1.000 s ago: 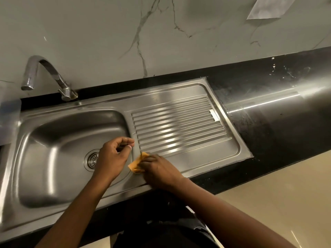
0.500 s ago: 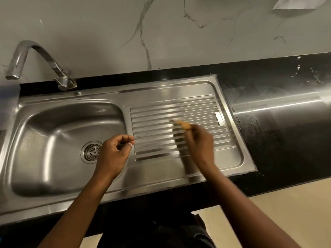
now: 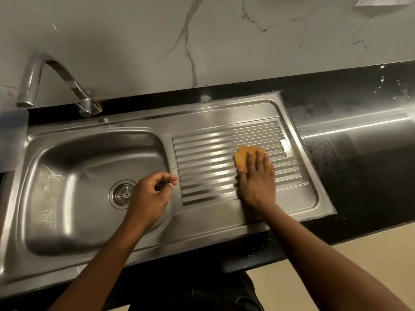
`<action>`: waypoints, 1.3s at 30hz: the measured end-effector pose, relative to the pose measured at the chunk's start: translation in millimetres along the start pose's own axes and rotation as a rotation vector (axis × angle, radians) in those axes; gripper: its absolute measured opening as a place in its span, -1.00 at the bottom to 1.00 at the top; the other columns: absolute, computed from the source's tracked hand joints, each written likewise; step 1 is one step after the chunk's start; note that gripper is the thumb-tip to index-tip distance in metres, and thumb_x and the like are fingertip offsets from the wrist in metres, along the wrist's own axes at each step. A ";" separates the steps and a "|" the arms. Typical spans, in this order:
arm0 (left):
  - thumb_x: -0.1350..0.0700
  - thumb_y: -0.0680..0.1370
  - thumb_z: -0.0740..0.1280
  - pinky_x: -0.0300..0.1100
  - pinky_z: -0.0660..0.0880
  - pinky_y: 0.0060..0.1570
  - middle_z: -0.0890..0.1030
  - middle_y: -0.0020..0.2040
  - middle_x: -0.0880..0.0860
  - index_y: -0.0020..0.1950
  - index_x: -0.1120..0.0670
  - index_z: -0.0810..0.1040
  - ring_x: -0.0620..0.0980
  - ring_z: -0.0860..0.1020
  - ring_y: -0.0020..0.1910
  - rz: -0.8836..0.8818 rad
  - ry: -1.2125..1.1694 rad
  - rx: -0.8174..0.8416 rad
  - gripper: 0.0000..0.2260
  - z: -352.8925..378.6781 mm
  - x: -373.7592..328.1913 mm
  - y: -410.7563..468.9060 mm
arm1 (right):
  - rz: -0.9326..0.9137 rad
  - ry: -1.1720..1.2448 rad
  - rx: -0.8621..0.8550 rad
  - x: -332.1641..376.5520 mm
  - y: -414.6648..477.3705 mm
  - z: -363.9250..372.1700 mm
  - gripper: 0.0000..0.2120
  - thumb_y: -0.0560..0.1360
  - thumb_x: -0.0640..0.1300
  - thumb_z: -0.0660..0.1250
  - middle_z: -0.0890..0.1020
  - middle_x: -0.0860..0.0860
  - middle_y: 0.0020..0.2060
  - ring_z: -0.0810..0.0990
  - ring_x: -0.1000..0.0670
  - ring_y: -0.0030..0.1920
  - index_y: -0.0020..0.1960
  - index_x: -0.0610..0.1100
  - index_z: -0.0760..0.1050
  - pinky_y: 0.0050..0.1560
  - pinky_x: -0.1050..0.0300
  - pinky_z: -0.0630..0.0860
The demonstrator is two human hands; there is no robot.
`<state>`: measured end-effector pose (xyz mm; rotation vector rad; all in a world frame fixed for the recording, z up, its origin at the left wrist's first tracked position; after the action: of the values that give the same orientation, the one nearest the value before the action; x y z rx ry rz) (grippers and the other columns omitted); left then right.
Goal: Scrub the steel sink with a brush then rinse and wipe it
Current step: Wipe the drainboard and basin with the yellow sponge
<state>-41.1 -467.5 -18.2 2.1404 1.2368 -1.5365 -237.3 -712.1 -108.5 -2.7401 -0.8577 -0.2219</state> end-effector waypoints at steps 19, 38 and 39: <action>0.26 0.63 0.36 -0.13 0.60 0.03 0.74 -0.06 -0.11 0.00 -0.03 0.69 -0.21 0.68 -0.03 0.024 -0.024 -0.057 -0.80 -28.6 -4.5 5.4 | -0.129 1.033 0.303 153.5 -35.3 -0.3 -0.66 0.72 0.12 0.16 0.71 0.05 -0.19 0.70 0.04 -0.13 0.18 -0.05 0.62 -0.05 0.02 0.63; 0.30 0.61 0.37 -0.30 0.57 0.07 0.74 -0.07 -0.12 0.00 0.00 0.70 -0.26 0.67 -0.05 -0.022 0.006 -0.052 -0.79 -30.6 17.4 1.7 | 0.019 0.064 -0.145 35.6 72.3 6.0 -0.47 0.75 0.08 -0.02 0.09 -0.11 0.67 -0.03 -0.21 0.66 0.67 -0.08 0.16 0.63 -0.19 -0.05; 0.30 0.61 0.38 -0.29 0.57 0.06 0.74 -0.07 -0.12 0.01 0.01 0.70 -0.26 0.67 -0.05 -0.022 0.010 -0.052 -0.80 -32.6 18.5 1.6 | -0.010 0.072 -0.134 58.9 63.7 13.9 -0.47 0.74 0.08 -0.03 0.07 -0.09 0.67 -0.05 -0.20 0.66 0.67 -0.06 0.15 0.63 -0.18 -0.06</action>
<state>-16.4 -439.4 -20.8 2.1115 1.2930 -1.4866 -151.6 -726.9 -121.6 -2.8317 -0.8669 -0.3909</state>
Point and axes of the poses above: each hand's wrist, its own y-axis towards the middle knuckle, its own z-axis out of the palm, x = y × z, the point moved 4 cm from there along y, towards the middle knuckle
